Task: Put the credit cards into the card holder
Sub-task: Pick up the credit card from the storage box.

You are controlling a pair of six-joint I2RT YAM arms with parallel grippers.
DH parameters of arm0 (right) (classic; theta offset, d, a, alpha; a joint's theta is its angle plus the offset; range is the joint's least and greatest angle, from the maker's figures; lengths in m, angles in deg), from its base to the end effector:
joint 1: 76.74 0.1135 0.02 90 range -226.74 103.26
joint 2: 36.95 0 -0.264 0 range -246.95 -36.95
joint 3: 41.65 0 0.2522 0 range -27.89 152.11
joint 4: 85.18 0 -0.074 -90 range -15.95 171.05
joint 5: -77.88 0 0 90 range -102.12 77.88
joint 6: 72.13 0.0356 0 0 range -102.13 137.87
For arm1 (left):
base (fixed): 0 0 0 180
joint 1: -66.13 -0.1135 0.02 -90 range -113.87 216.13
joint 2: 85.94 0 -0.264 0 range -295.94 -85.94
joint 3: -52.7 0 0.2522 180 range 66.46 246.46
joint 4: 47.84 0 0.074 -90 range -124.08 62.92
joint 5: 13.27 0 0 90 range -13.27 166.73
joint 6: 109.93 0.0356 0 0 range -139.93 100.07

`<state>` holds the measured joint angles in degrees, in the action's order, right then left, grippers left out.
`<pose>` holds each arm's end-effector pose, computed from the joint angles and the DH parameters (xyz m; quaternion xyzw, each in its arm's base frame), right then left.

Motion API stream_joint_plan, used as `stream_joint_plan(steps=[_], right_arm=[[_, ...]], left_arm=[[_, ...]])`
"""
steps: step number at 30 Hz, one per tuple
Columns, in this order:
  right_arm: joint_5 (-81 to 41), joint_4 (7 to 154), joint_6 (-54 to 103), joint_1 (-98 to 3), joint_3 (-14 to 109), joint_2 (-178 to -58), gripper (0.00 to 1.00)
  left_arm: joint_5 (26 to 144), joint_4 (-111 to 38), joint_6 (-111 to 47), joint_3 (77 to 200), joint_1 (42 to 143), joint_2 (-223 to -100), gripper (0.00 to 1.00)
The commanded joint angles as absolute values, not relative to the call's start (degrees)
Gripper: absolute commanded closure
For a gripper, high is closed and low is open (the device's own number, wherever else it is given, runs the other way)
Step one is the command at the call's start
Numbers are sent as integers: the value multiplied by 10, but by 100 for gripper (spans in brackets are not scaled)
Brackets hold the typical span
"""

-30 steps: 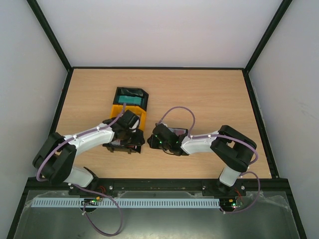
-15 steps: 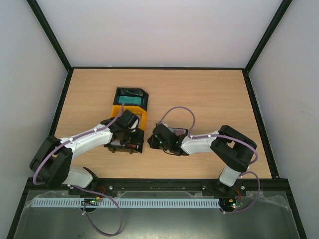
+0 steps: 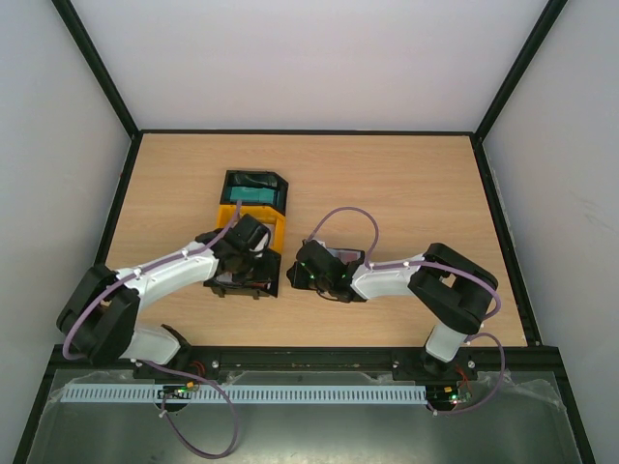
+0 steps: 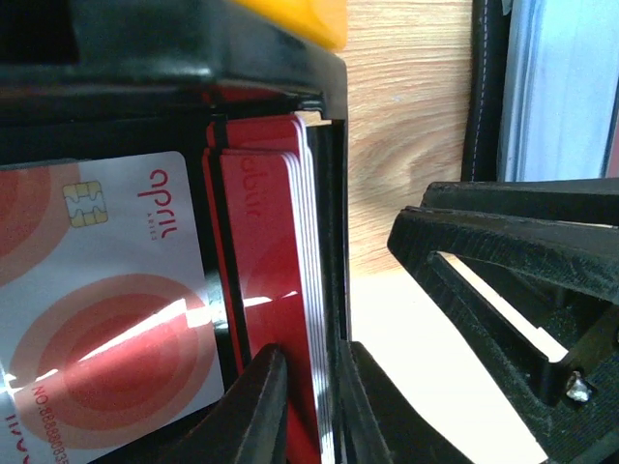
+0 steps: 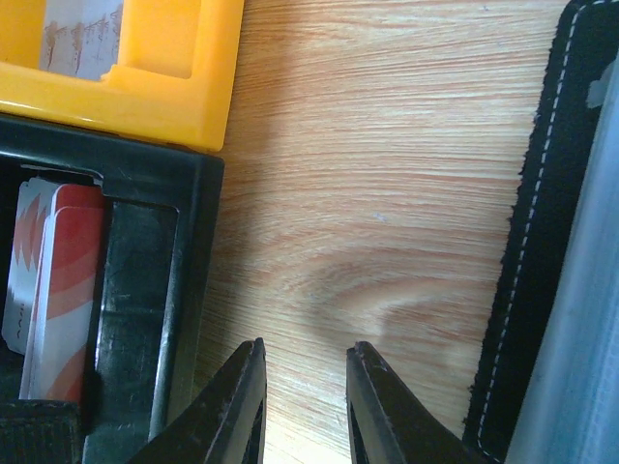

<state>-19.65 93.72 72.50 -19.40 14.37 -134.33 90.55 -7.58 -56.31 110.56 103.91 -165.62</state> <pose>0.1708 0.2752 0.1349 -0.0481 0.9123 0.3670 0.1752 0.1984 -0.1646 0.1836 0.0408 0.9630 -0.2375 0.1207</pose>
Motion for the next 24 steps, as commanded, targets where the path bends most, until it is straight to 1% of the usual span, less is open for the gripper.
stream_joint_plan(steps=[1, 4, 6, 9, 12, 16, 21, 24], right_arm=[[-184, 931, 724, -192, 148, -1333, 76], [-183, 932, 725, -192, 147, -1332, 76], [-182, 930, 725, -191, 147, -1329, 76], [-181, 930, 726, -192, 147, -1320, 76], [-184, 931, 722, -192, 147, -1308, 72], [-202, 938, 713, -192, 149, -1284, 64], [-236, 965, 697, -198, 149, -1243, 48], [-296, 1000, 694, -213, 148, -1224, 39]], left_arm=[[883, -45, -560, 1127, 1045, -1638, 85], [863, -26, -556, 1136, 1044, -1633, 94], [846, -17, -554, 1140, 1044, -1627, 97], [820, 1, -551, 1145, 1045, -1616, 97], [794, 16, -546, 1148, 1045, -1605, 98], [777, 34, -538, 1155, 1040, -1585, 98], [789, 56, -517, 1161, 1017, -1532, 98], [832, 60, -500, 1168, 978, -1492, 98]])
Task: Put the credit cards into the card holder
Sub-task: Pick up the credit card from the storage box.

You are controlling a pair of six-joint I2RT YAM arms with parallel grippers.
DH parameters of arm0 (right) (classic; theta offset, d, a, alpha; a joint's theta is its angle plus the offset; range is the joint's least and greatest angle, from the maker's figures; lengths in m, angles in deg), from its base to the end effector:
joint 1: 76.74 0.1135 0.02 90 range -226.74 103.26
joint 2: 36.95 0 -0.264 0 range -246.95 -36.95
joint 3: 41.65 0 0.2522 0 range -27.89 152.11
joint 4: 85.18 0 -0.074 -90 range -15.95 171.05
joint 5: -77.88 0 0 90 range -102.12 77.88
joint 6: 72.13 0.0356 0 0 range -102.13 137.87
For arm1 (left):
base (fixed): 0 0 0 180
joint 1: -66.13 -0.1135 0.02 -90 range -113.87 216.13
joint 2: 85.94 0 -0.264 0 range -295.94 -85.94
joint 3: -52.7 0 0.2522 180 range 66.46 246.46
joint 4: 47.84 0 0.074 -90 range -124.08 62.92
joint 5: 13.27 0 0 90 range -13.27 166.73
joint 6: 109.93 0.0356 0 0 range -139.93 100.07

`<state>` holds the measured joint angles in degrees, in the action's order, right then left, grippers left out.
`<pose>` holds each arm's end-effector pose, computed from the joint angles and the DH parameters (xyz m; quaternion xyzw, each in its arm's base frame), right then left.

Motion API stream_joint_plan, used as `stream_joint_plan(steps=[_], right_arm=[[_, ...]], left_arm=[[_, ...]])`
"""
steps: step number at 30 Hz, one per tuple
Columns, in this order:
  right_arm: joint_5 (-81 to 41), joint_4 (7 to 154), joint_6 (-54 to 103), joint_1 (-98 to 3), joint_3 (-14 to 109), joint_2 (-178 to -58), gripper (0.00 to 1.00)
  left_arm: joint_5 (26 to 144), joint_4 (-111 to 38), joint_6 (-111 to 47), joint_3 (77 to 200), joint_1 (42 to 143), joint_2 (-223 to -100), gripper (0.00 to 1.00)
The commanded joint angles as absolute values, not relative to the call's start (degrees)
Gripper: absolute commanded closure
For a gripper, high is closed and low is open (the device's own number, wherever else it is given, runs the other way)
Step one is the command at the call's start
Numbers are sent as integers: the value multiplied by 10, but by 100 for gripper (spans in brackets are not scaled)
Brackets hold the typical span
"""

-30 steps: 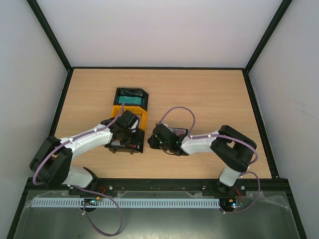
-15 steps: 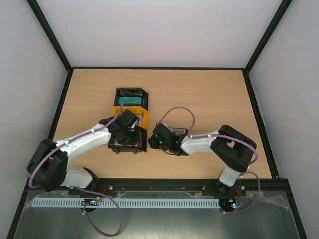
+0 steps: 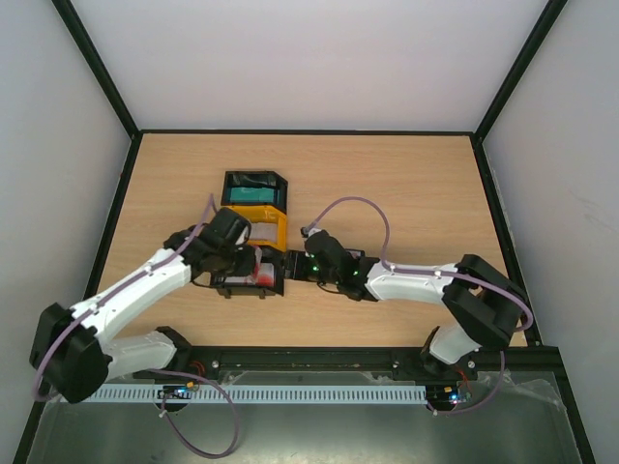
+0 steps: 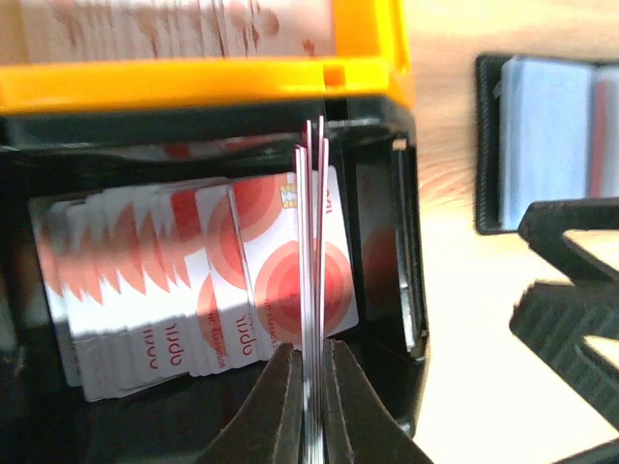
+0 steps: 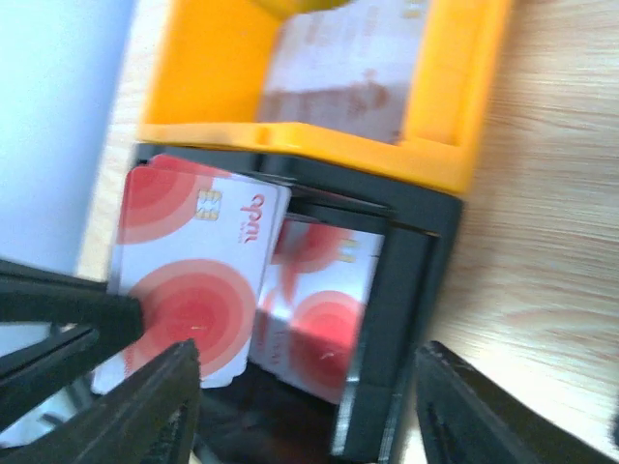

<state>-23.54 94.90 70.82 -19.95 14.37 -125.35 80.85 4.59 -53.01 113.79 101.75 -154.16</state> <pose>0.1681 0.2696 0.1841 -0.0772 0.8694 0.4428 0.2050 0.1837 -0.1347 0.2329 0.0308 0.9639 -0.1767 0.1970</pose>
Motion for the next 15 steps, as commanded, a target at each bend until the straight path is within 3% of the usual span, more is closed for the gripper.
stream_joint_plan(steps=[1, 7, 15], right_arm=[[-317, 1012, 694, -218, 148, -1219, 36], [-407, 1093, 725, -235, 158, -1206, 25], [-458, 1197, 794, -243, 180, -1219, 22]], left_arm=[[852, 59, -494, 1170, 964, -1480, 98], [988, 47, -472, 1196, 894, -1424, 97], [1168, 16, -481, 1211, 796, -1393, 98]])
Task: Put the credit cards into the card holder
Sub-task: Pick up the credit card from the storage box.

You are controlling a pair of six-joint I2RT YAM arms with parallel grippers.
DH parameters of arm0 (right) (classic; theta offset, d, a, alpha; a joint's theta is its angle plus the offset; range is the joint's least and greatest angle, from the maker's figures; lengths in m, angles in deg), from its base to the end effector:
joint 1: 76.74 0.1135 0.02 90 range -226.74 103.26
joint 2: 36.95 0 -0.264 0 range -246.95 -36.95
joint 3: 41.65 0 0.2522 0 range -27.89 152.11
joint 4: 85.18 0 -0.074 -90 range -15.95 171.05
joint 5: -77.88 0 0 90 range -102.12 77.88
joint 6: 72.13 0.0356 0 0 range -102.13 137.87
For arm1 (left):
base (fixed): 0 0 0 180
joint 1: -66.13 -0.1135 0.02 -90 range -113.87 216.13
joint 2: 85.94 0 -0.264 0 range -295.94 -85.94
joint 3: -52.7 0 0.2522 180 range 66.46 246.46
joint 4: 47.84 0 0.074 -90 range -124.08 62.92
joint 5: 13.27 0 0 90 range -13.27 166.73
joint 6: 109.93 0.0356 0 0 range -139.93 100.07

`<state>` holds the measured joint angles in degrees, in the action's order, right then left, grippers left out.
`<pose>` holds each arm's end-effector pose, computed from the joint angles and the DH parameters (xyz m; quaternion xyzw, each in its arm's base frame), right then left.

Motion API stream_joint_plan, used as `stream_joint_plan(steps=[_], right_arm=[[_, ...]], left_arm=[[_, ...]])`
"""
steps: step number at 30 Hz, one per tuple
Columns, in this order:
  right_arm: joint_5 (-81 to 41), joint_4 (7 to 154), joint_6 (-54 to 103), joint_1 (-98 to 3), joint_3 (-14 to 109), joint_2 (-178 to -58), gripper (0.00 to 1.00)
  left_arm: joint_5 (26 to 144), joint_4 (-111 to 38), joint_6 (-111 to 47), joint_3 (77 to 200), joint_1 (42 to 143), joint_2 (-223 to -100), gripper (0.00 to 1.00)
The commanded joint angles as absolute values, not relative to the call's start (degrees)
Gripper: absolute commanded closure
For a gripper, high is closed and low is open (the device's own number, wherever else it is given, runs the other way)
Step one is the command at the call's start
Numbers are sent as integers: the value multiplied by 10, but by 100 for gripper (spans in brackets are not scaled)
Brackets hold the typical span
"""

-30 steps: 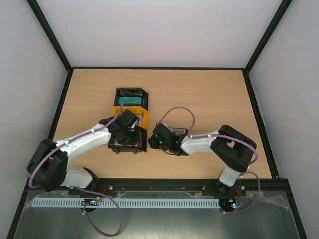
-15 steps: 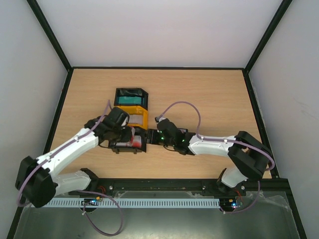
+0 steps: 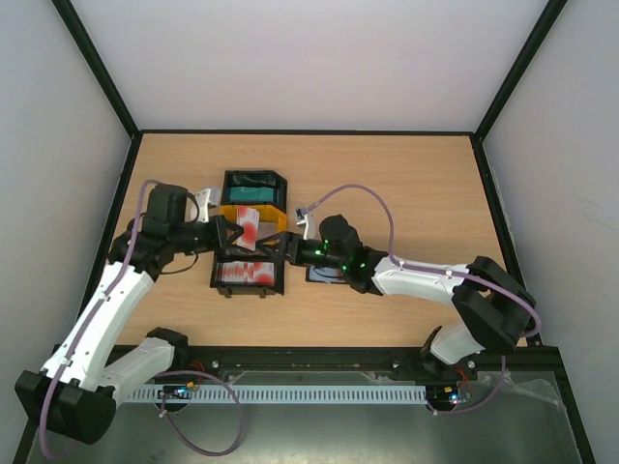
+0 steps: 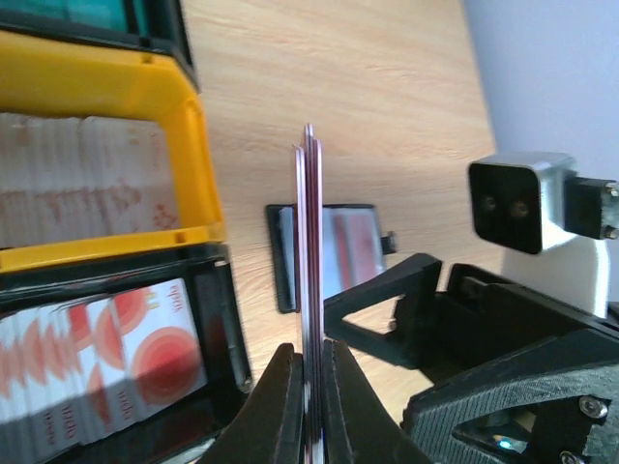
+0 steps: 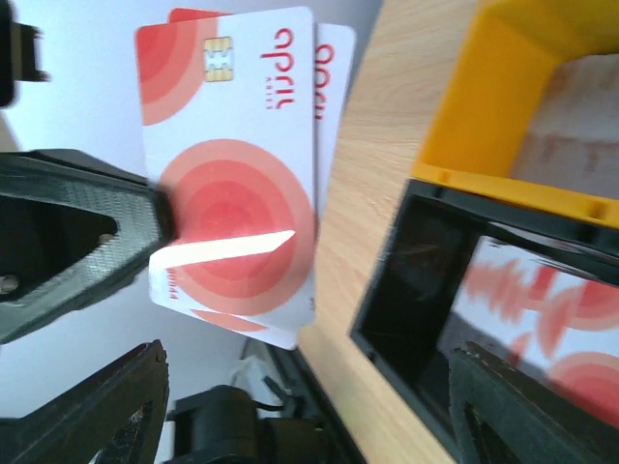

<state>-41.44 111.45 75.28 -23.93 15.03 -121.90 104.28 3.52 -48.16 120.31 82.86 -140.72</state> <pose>0.1806 0.2669 0.2358 -0.1297 0.7557 0.6135 0.1887 0.1832 -0.0723 0.3194 0.0152 0.8809 -0.3594 0.3077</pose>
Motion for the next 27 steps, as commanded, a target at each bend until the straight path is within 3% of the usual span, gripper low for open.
stream_joint_plan(steps=[1, 4, 10, 16, 20, 27], right_arm=[[-465, 1206, 802, -244, 189, -1223, 22], [-480, 1228, 827, -244, 211, -1242, 24], [-471, 1242, 857, -244, 224, -1266, 38], [-454, 1279, 886, -250, 199, -1263, 63], [-457, 1322, 926, -258, 178, -1263, 86], [-468, 1398, 977, -273, 148, -1255, 98]], left_arm=[[1185, 10, -487, 1207, 788, -1389, 98], [1236, -12, -503, 1192, 761, -1380, 98], [1303, -39, -533, 1170, 728, -1362, 98], [1306, -31, -531, 1169, 722, -1361, 98], [1314, -35, -536, 1168, 722, -1361, 97], [1338, -54, -550, 1158, 722, -1363, 84]])
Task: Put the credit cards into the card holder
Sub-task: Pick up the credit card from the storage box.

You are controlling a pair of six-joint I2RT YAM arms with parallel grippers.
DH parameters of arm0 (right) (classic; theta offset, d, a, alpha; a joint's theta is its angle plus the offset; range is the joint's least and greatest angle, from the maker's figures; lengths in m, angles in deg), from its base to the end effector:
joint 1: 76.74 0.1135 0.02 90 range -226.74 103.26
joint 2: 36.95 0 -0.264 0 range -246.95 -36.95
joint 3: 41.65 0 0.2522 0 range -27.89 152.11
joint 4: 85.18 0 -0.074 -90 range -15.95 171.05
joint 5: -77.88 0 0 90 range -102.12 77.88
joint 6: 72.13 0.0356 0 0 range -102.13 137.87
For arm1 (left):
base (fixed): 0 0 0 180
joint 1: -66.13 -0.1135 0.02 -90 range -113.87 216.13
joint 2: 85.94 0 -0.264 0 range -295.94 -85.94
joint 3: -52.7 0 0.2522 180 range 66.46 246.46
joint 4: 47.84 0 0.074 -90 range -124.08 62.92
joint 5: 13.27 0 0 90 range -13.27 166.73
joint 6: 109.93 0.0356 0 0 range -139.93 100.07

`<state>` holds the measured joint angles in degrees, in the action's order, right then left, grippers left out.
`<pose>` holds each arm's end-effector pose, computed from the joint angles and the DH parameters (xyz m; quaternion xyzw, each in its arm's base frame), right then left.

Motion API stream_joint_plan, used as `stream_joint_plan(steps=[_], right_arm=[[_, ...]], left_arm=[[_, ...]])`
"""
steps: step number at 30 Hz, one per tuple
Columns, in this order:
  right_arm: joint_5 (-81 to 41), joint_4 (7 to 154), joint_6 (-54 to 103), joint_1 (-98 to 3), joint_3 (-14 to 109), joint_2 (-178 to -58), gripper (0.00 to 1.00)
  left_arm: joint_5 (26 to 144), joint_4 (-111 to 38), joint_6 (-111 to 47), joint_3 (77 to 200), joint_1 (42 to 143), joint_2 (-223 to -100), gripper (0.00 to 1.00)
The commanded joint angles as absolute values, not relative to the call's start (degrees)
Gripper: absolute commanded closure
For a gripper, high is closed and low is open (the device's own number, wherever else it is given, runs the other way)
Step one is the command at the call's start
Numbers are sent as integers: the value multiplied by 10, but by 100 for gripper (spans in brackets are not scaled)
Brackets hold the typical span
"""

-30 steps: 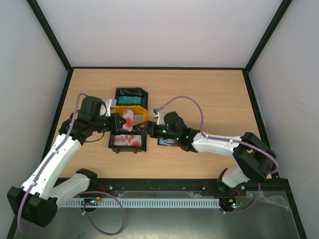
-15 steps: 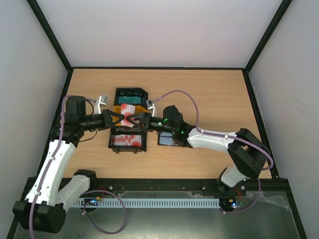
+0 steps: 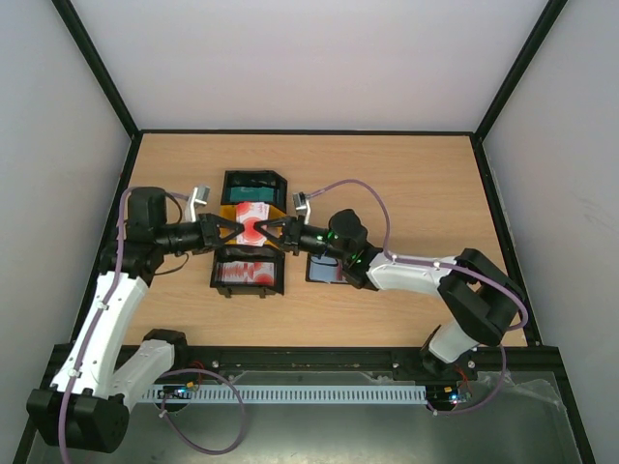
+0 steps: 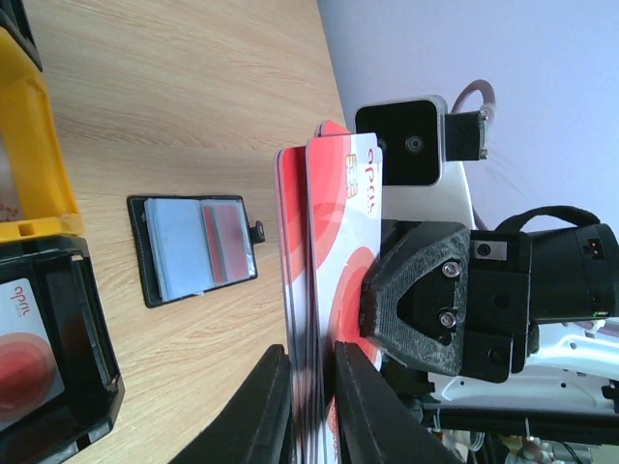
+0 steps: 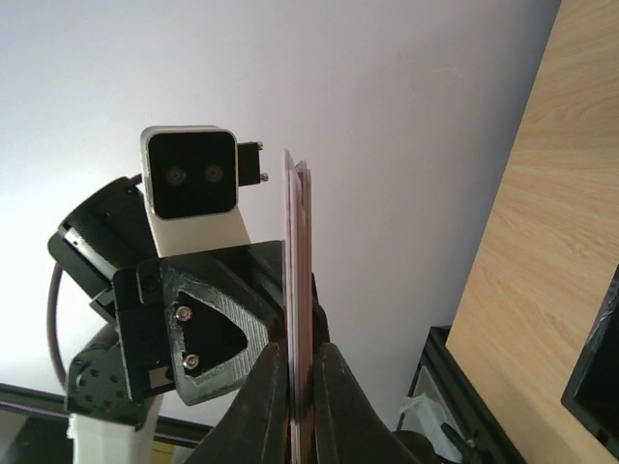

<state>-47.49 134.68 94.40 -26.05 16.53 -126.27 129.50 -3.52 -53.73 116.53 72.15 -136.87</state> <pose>0.1960 0.2719 0.2627 -0.0859 0.6564 0.7356 0.1441 0.1770 -0.0472 0.3250 0.0235 0.8106 -0.5137 0.2801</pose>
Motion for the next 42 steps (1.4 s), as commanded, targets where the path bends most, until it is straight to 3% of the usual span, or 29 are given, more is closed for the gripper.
stream_joint_plan(steps=[1, 11, 18, 20, 23, 30, 42], right_arm=[[-469, 1406, 982, -273, 145, -1253, 98], [-484, 1506, 1037, -288, 106, -1243, 98], [-504, 1474, 1020, -288, 118, -1243, 98], [-508, 1477, 1021, -287, 118, -1244, 98], [-515, 1481, 1023, -287, 120, -1243, 98], [-520, 1520, 1048, -287, 114, -1244, 98], [-503, 1547, 1064, -288, 94, -1234, 98]], left_arm=[[1337, -54, -550, 1156, 722, -1363, 84], [1320, -46, -542, 1150, 721, -1366, 80], [1364, -84, -564, 1130, 731, -1364, 60], [1369, -89, -568, 1129, 732, -1365, 58], [1369, -97, -573, 1121, 734, -1366, 62], [1356, -94, -570, 1108, 734, -1371, 82], [1329, -59, -545, 1120, 730, -1369, 81]])
